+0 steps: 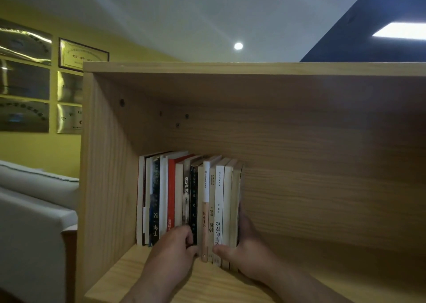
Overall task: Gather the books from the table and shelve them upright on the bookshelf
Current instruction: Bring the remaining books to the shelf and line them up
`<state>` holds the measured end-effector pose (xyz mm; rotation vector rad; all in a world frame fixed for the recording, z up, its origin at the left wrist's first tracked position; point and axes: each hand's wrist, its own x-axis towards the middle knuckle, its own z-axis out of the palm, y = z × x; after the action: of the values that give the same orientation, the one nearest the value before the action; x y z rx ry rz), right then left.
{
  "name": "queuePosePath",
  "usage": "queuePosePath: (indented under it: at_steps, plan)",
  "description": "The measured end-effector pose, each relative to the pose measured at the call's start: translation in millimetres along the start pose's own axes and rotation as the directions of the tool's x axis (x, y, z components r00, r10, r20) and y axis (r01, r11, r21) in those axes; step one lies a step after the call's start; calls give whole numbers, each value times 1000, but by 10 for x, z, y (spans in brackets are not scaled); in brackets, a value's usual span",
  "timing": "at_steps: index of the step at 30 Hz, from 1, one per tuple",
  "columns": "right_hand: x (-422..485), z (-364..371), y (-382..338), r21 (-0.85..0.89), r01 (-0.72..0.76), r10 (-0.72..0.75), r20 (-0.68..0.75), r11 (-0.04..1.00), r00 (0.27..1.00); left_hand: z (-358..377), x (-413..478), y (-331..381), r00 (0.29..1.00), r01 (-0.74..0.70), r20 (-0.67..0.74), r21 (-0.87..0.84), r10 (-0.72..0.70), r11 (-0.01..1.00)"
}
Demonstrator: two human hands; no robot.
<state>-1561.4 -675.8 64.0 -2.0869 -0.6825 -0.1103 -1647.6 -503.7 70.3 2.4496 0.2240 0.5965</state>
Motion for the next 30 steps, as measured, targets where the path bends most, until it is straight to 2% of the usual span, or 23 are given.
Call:
queuePosePath:
  at_steps: [2,4,8,10,15,22,30]
  plan:
    - [38,9,40,-4,-6,6,-4,1000,1000,-12,-5,-4,1000,-26,-6,35,26,999]
    - [64,10,67,6,-13,13,-4,1000,1000,-21,-22,-2,999,-45,0,-49,45,998]
    - [101,22,98,32,-15,17,-51,999,999,-9,-94,-8,975,-224,-29,-124,222,967]
    - [113,41,115,41,-28,31,-72,999,997,-2,-97,-2,965,-262,-42,-139,258,955]
    - [87,22,117,16,-40,41,-78,999,996,31,-73,-40,939,-341,-69,-66,336,938]
    - [48,-42,118,66,-60,64,-57,996,996,71,-16,-77,963,-267,-52,-66,264,961]
    - [-11,-47,59,-51,-36,28,-141,998,990,80,-23,-80,953,-298,-85,-105,291,949]
